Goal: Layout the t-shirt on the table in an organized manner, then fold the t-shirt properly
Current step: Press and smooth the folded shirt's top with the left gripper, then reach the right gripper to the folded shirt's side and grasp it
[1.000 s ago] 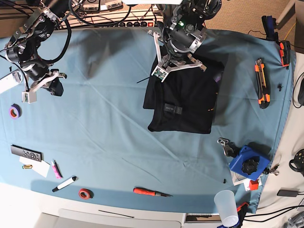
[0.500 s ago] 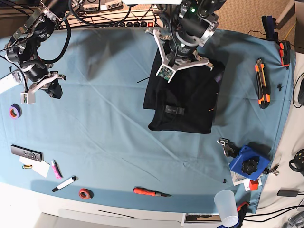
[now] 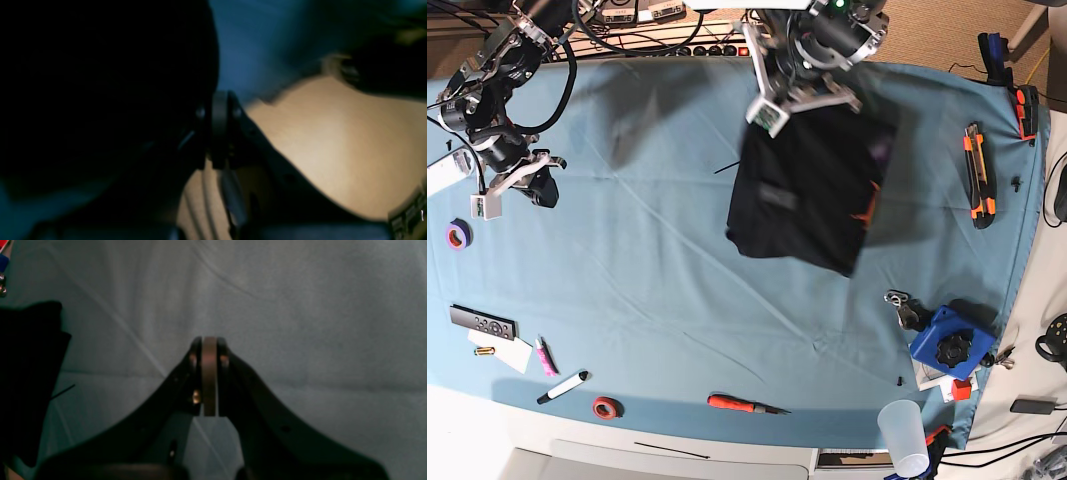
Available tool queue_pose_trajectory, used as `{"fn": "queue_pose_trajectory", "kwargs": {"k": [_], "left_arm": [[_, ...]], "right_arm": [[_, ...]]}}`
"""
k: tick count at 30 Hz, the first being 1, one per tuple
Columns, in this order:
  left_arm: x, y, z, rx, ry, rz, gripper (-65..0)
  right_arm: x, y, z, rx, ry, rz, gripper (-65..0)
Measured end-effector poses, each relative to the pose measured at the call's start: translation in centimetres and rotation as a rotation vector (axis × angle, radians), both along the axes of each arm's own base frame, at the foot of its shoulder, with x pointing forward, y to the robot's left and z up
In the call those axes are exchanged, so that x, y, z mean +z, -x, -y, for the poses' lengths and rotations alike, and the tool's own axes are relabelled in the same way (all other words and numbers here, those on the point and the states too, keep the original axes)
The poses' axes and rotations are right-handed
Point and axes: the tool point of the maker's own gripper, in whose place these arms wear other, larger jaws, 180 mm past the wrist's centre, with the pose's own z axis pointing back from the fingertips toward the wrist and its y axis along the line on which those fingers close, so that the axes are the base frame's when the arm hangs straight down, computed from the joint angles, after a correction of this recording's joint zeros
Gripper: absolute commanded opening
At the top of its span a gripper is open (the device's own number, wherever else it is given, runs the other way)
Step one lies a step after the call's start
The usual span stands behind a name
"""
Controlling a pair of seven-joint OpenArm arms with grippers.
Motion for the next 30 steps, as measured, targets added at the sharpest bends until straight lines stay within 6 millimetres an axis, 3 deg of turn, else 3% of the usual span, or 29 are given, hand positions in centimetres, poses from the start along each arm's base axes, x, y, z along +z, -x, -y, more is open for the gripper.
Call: {"fn": "queue_pose_trajectory", "kwargs": {"k": [6, 10, 12, 16, 18, 22, 26, 28, 30], "left_arm": [[0.3, -1.4, -0.8, 0.023, -0.029, 0.085, -65.0], [0.1, -1.8, -1.6, 0.036, -0.08, 0.11, -36.7], [0.0, -1.7, -1.7, 0.036, -0.083, 0.102, -32.8], [-0.4, 0.0, -1.1, 0.008, -0.056, 0.004, -32.8], [1.0, -0.4, -0.7, 0.009, -0.008, 0.038, -32.8], [3.8, -4.3, -0.8, 0.068, 0.028, 0.287, -35.3], [6.3, -8.7, -3.1, 0.209, -0.024, 0.465, -52.9], [6.0, -10.7, -4.2, 0.266, -0.075, 0.514, -58.2], [3.8, -11.8, -5.4, 0.288, -0.147, 0.476, -58.5]], "right_arm": [[0.1, 0.0, 0.0, 0.0, 0.002, 0.002, -64.2], [0.0, 0.0, 0.1, 0.0, 0.002, 0.002, -64.2], [0.1, 0.0, 0.1, 0.0, 0.001, 0.002, -64.2], [0.1, 0.0, 0.1, 0.0, 0.001, 0.002, -64.2], [0.1, 0.0, 0.0, 0.0, 0.002, 0.003, -64.2], [0.2, -0.1, -0.1, 0.003, -0.007, 0.01, -64.2], [0.0, -0.3, -1.2, 0.043, -0.025, 0.001, -64.2], [-0.2, -0.6, -2.4, 0.084, -0.03, -0.007, -64.2], [-0.5, -1.0, -3.9, 0.132, -0.033, -0.017, -64.2]]}}
